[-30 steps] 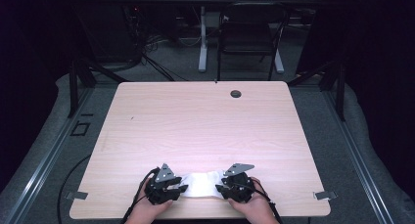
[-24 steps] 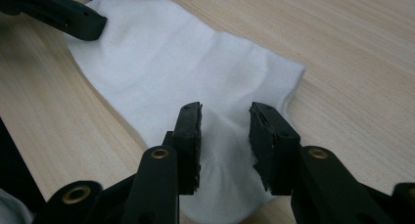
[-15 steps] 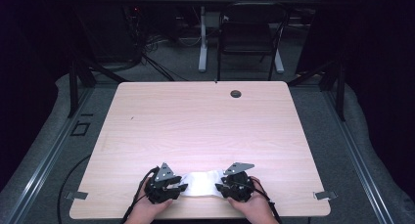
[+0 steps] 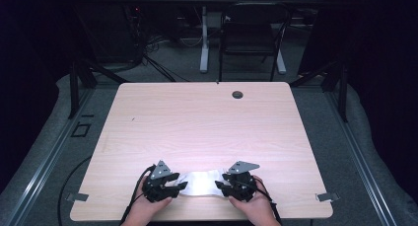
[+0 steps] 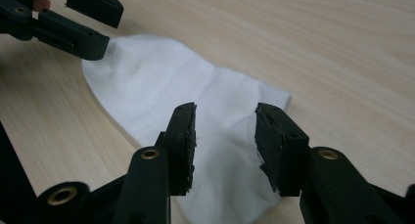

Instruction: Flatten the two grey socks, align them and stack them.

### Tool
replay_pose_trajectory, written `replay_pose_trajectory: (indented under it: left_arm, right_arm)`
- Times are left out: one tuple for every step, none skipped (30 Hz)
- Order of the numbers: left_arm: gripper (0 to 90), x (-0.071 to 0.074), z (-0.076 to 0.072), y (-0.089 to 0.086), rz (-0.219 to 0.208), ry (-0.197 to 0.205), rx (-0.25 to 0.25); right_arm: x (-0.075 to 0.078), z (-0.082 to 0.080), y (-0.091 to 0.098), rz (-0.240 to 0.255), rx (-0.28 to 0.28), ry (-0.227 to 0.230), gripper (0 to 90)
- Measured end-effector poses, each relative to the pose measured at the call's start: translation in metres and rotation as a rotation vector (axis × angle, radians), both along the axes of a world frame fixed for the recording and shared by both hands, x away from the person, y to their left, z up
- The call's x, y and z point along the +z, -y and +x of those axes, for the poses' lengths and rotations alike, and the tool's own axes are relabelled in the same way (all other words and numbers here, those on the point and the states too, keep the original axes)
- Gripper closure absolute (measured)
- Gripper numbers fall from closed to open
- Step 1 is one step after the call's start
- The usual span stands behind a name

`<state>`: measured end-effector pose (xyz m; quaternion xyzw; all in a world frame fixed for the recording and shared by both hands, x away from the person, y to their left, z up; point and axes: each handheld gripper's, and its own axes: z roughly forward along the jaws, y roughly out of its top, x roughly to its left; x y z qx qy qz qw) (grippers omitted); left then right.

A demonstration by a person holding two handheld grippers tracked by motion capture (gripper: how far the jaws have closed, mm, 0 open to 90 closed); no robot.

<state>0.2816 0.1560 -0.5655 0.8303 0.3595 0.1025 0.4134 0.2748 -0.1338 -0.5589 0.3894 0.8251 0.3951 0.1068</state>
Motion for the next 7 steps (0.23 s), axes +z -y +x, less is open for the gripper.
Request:
replay_pose_trajectory:
  left_arm:
    - [50.7, 0.004, 0.001, -0.006, -0.015, 0.008, 0.012]
    - [50.7, 0.004, 0.001, -0.006, -0.015, 0.008, 0.012]
    - [50.5, 0.006, 0.002, -0.013, -0.036, 0.009, 0.034]
    - [50.4, 0.006, 0.002, -0.013, -0.036, 0.009, 0.034]
    - [50.3, 0.008, 0.005, -0.020, -0.040, 0.013, 0.052]
    - [50.1, 0.008, 0.006, -0.023, -0.047, 0.010, 0.065]
    - [50.0, 0.008, 0.006, -0.023, -0.047, 0.010, 0.065]
  right_arm:
    - [0.003, 0.000, 0.004, 0.025, -0.020, 0.016, 59.0]
    - [0.003, 0.000, 0.004, 0.025, -0.020, 0.016, 59.0]
    - [0.005, 0.002, 0.012, 0.035, -0.047, 0.023, 58.2]
    - [0.005, 0.003, 0.015, 0.045, -0.063, 0.028, 57.9]
    - [0.005, 0.005, 0.019, 0.038, -0.074, 0.023, 57.9]
    - [0.005, 0.006, 0.023, 0.046, -0.091, 0.024, 57.9]
    - [0.005, 0.008, 0.026, 0.048, -0.103, 0.019, 57.8]
